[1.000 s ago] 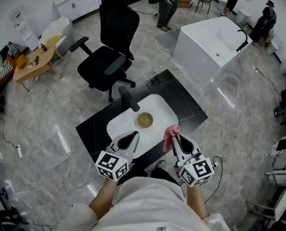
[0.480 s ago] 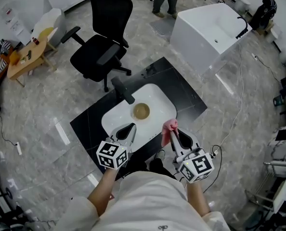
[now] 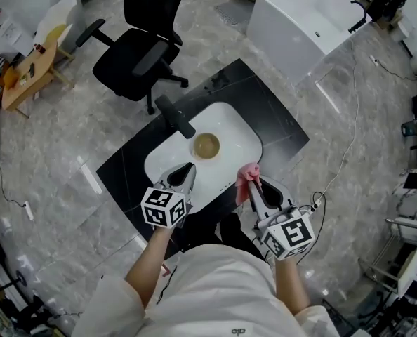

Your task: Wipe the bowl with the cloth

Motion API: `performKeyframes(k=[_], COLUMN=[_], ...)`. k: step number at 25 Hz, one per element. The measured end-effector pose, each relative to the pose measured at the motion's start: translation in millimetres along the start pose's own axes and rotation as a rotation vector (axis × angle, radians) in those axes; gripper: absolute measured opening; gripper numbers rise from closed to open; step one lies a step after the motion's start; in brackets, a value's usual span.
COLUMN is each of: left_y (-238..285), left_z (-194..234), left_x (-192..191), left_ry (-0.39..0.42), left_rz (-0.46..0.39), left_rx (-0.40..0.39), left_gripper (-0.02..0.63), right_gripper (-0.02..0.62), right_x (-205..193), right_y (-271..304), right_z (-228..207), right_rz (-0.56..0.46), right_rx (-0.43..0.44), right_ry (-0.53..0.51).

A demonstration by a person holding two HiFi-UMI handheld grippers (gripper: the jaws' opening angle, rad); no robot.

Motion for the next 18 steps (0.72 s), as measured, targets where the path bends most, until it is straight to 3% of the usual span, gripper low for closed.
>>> performKeyframes(k=[12,18], left_y=[41.2,54.7], left_z=[49.7,74.5], left_x=[-30.7,-49.6], left_ry=[-0.028,-0.092], left_rz=[0.101,0.117], left_rx=[0.008,0.027], left_gripper=[0.015,0.015], right_gripper=[0.029,0.029], right_x=[-19.9,-33.7], right_y=[36.1,50.6], right_z=[3.0,1.9], right_rz=[0.052,0.074], right_rx=[0.018,0.019], right_ry=[-0.001,0.013])
Point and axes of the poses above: the fingertips, and each gripper's own axes: y forward along the fingers, z to its left, x out of its top, the point moved 8 cm from there along -y, backward along the fingers, and after that the axes turned 14 degrees about -x, right-handed, at the moved point
